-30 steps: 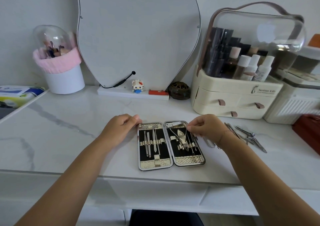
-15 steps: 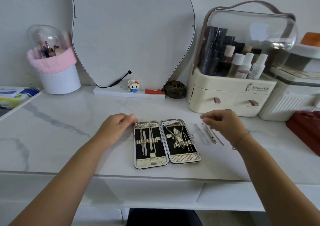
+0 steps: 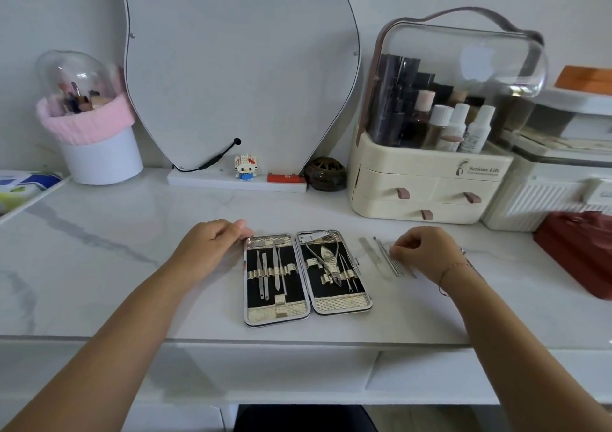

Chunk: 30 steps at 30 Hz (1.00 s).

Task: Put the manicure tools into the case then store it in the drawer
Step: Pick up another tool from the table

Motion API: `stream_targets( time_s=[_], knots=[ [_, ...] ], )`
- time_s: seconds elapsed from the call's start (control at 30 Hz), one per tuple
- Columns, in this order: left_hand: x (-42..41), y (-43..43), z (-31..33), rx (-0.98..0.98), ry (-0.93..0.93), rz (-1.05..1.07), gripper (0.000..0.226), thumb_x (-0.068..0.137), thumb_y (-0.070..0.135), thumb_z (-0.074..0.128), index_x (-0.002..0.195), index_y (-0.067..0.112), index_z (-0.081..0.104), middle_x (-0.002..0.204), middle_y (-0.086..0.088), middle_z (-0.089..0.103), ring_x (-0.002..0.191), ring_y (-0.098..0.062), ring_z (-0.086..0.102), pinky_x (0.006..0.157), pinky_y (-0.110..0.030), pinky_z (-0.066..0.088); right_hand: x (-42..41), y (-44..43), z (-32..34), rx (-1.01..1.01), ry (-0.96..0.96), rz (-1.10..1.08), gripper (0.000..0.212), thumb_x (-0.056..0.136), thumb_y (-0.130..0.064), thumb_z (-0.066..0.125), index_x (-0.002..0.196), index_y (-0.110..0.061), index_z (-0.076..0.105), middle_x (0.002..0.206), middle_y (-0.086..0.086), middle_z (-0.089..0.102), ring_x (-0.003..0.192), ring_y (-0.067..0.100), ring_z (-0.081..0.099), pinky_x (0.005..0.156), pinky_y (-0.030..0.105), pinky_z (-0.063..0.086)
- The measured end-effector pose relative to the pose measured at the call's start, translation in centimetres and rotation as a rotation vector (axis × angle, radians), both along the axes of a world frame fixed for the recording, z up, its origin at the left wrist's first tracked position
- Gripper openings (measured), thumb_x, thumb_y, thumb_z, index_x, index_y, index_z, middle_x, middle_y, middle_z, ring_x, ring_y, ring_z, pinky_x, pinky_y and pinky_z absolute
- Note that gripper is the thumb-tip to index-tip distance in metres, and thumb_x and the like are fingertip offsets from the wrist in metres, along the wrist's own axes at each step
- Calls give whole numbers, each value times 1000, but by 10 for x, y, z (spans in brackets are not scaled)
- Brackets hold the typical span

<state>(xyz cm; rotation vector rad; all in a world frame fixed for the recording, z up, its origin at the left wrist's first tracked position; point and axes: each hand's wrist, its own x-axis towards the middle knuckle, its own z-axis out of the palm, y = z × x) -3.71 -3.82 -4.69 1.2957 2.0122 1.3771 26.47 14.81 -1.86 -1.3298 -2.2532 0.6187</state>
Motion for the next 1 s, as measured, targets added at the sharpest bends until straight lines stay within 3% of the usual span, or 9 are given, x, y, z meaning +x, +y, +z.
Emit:
stream_targets(
  time_s=[0.43, 0.57, 0.73, 0.87, 1.0],
  knots=[
    [3, 1, 2, -11, 8, 9, 31, 95, 38, 47, 95, 22, 74, 96, 15, 71, 98, 7, 58, 81, -9, 36, -5, -1, -15, 36, 131, -25, 8, 74, -20, 74, 72, -19, 67, 62, -4, 57, 60, 10, 51, 58, 22, 38],
    [1, 1, 0, -4, -11, 9, 31, 94, 39, 48, 93, 23, 74, 98, 12, 72, 101, 1, 61, 89, -16, 39, -6, -1, -15, 30, 110, -33, 9, 75, -22, 73, 70, -20, 66, 61, -5, 57, 62, 13, 52, 57, 23, 38],
    [-1, 2, -2, 8, -27, 11, 30, 93, 42, 50, 90, 25, 75, 97, 11, 73, 103, -3, 62, 98, -25, 41, -14, 5, -2, 4, -96, 11, 25, 82, -22, 65, 59, -16, 60, 53, -5, 51, 53, 11, 45, 49, 19, 34],
    [0, 2, -2, 8, -29, 8, 30, 93, 41, 50, 90, 25, 75, 96, 11, 73, 101, -3, 63, 94, -23, 41, -23, 9, 9, -41, -330, 47, 45, 86, -20, 55, 48, -16, 32, 48, 1, 32, 47, 17, 30, 47, 26, 28],
    [0, 2, 0, 8, -9, 9, 30, 94, 40, 49, 90, 24, 75, 95, 10, 73, 99, -1, 62, 85, -17, 39, -26, 8, 15, -53, -499, 77, 22, 92, -28, 47, 75, -15, 55, 78, 6, 54, 74, 22, 50, 63, 29, 41]
  ],
)
